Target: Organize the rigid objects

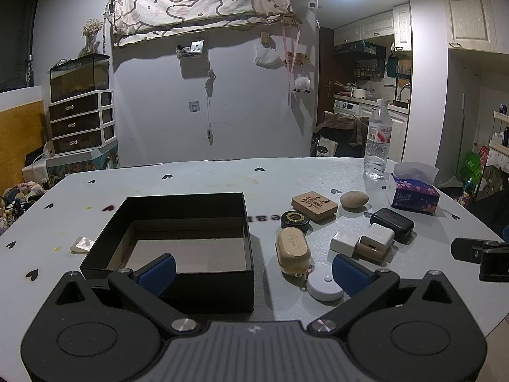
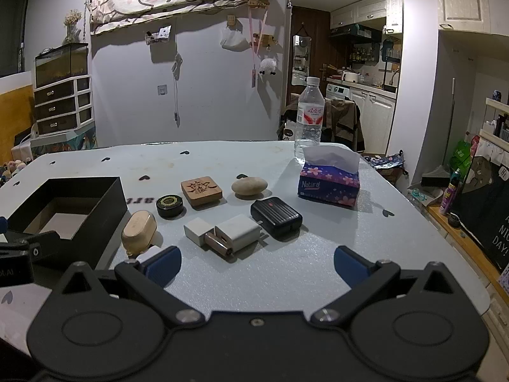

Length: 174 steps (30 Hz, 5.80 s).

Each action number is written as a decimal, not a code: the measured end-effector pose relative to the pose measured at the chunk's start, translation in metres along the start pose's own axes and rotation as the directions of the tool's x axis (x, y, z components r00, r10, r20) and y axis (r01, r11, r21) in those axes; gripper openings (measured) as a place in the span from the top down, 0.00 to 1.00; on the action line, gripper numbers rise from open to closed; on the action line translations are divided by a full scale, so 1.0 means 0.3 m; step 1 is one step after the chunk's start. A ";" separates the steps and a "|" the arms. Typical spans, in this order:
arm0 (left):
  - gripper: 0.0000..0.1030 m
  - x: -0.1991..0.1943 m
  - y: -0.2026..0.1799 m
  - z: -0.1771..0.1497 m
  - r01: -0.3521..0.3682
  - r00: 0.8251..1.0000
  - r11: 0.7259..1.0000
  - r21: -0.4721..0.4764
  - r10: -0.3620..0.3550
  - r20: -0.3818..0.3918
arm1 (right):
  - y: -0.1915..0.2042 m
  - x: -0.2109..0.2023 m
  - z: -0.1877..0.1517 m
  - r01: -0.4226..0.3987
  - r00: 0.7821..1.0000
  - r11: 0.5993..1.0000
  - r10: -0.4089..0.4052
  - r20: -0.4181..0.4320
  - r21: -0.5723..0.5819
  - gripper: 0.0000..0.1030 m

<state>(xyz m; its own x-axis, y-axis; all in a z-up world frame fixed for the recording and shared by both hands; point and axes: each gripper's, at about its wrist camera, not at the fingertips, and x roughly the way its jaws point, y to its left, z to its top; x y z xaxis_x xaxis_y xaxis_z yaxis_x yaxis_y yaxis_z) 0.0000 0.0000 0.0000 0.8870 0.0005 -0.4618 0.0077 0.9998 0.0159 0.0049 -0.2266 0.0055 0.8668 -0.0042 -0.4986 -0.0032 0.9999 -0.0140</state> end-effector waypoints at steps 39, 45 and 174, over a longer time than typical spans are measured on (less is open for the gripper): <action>0.00 0.000 0.000 0.000 -0.001 1.000 1.000 0.001 0.001 0.002 | 0.000 0.011 -0.008 0.004 1.000 1.000 -0.004 -0.009 -0.002 0.00; 0.00 0.000 0.000 0.000 -0.001 1.000 1.000 0.001 0.001 0.002 | -0.005 0.017 -0.001 0.007 1.000 1.000 -0.007 -0.012 0.000 0.00; 0.97 0.429 0.640 0.105 -0.083 0.966 0.988 -0.131 0.047 -0.254 | 0.939 0.614 0.268 -0.619 0.776 0.759 0.550 -0.307 -0.203 0.49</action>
<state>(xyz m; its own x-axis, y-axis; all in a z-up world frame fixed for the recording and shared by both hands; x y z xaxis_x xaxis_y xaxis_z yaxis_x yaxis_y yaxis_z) 0.1302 0.1914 -0.0283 0.7402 0.0523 -0.6704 -0.1264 0.9900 -0.0623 0.2036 0.0555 -0.0207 0.5178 0.5427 -0.6613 -0.6401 0.7587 0.1214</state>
